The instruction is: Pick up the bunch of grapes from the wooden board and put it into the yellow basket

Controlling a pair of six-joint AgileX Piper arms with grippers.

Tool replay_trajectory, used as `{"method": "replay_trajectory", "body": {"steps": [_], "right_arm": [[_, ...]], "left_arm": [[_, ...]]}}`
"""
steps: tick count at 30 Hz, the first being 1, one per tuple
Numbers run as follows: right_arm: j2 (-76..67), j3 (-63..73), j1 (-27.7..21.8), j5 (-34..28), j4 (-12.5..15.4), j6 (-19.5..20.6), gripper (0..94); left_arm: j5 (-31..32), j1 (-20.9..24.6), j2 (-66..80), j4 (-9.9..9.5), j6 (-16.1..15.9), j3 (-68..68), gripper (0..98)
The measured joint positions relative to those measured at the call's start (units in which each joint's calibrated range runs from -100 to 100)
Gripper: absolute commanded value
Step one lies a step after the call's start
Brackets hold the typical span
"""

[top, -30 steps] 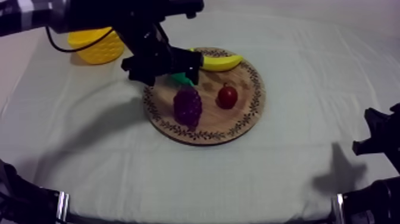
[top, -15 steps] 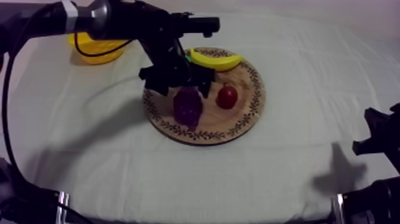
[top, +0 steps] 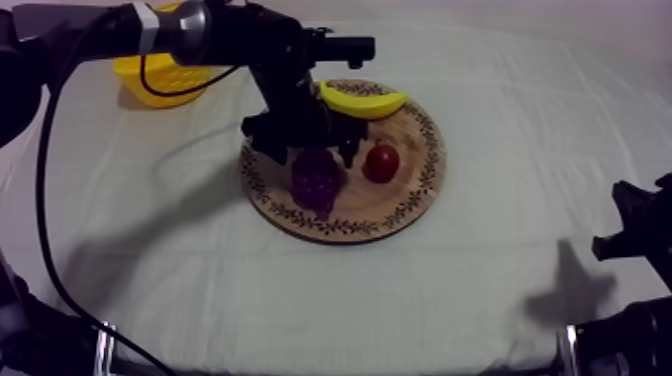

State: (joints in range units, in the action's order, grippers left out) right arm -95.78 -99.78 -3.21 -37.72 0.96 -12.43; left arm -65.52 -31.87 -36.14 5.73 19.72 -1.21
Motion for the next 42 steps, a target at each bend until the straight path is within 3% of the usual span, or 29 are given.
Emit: {"method": "replay_trajectory", "body": {"steps": [6, 20, 31, 42], "right_arm": [[0.0, 0.0, 0.0, 0.0, 0.0, 0.0, 0.3], [0.0, 0.0, 0.0, 0.0, 0.0, 0.0, 0.3], [0.0, 0.0, 0.0, 0.0, 0.0, 0.0, 0.3], [0.0, 0.0, 0.0, 0.0, 0.0, 0.0, 0.3]], "left_arm": [[-0.9, 0.3, -0.7, 0.31, 0.0, 0.6, 70.5], [-4.8, 1.0, -2.8, 2.67, -1.0, -1.8, 65.9], [-5.0, 0.0, -2.0, 1.66, 0.3, -2.4, 56.8], [-3.7, -1.3, 3.1, 0.46, 1.3, -6.5, 56.0]]}}
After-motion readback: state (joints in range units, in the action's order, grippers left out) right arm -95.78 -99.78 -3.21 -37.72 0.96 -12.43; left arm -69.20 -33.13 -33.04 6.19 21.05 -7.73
